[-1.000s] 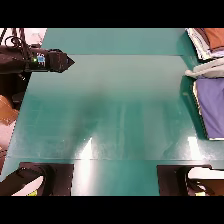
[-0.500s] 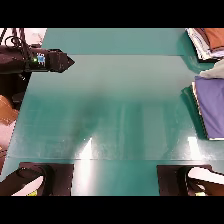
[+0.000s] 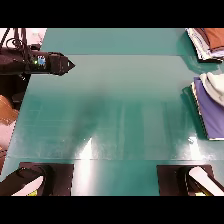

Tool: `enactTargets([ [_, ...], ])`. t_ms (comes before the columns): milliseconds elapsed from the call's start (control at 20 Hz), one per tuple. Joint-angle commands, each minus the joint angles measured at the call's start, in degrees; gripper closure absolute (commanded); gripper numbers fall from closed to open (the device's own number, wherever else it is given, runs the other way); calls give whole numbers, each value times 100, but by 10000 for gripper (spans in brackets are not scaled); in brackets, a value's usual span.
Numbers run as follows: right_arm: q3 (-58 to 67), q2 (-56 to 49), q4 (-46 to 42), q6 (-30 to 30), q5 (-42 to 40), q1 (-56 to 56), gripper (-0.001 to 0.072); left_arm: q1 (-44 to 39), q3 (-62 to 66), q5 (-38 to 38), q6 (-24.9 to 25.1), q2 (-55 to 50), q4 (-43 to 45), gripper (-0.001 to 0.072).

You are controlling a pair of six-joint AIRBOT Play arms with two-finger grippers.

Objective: Fold the shirts.

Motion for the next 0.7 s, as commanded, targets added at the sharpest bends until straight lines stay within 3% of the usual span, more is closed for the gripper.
enactTargets([
  [0,-1209,570,-761,87,122,-492,378,-4,0,-66,66,-2,2,679],
  [50,-1327,621,-772,87,125,-636,142,-4,0,-66,66,-2,2,679],
  [100,-1335,623,-754,155,127,-758,22,-4,0,-66,66,-2,2,679],
  [200,-1038,623,-730,378,138,-846,22,-4,0,-63,68,-2,2,679],
  [350,-321,623,74,378,52,-446,35,-4,0,-57,66,-2,2,679],
  [500,271,621,931,376,-190,695,35,-2,0,-52,59,-2,0,679],
  [650,619,619,929,378,-678,2216,36,-4,0,46,57,0,-4,679],
])
